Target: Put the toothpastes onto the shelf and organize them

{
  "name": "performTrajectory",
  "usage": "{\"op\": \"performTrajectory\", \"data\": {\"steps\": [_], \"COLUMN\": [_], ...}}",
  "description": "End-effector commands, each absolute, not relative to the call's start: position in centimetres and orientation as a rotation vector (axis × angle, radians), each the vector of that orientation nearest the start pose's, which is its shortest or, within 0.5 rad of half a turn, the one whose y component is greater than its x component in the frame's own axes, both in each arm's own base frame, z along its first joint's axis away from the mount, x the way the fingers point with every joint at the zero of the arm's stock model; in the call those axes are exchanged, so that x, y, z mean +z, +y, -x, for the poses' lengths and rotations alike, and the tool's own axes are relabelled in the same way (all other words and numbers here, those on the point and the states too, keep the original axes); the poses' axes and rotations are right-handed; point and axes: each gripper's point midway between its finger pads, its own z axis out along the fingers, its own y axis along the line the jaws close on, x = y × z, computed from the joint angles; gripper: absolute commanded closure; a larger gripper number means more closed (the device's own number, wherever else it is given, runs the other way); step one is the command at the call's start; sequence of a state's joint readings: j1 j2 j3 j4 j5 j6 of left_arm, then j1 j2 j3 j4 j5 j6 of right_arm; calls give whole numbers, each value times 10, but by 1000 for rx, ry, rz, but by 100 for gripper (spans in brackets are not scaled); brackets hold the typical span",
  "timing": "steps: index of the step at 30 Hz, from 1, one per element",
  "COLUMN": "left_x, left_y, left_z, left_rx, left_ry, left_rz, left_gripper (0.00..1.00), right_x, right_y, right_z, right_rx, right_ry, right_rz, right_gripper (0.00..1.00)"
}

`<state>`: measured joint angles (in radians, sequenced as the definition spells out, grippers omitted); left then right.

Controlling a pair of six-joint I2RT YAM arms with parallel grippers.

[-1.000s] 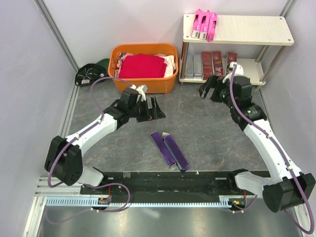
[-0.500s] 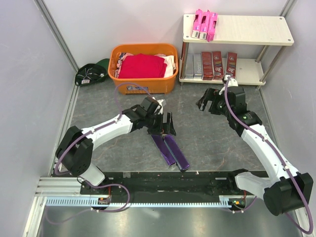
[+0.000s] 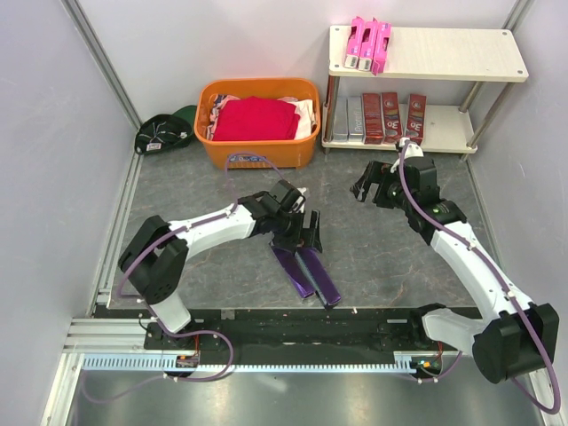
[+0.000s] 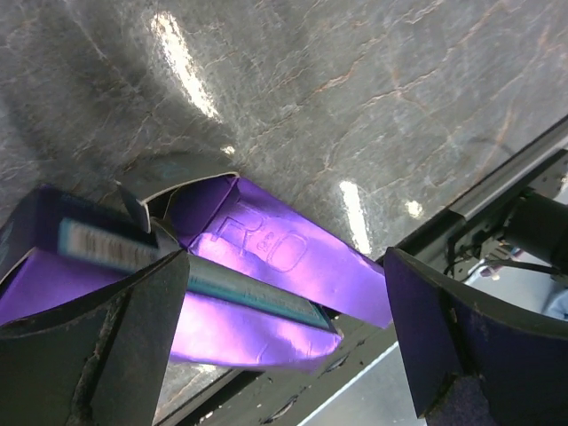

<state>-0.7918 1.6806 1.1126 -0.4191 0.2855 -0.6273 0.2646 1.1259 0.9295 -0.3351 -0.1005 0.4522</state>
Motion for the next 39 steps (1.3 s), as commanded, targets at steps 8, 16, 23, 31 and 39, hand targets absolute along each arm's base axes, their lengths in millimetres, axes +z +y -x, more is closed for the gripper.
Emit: {"op": "performTrajectory", "data": {"steps": [8, 16, 23, 31, 39], "left_x": [58, 31, 30, 63, 99], "left_y": [-337, -350, -364, -396, -393], "left_z": [-221, -213, -220, -225, -251], "left_rx": [-752, -722, -739, -982, -1145], "left_ry": [2823, 2893, 2890, 2801, 2660], "left_rz": [-421, -455, -451, -450, -318], "left_gripper": [2, 5, 16, 37, 53], "right_x": [203, 196, 189, 185, 182], "right_y": [128, 130, 133, 135, 139], "right_z": [-337, -336, -332, -327, -324], "right_rx": [524, 535, 555, 579, 605], "right_ry": [2125, 2146, 2165, 2177, 2186], "right_rz": [-126, -123, -119, -117, -110], "right_gripper": [2, 2, 2, 2, 2]}}
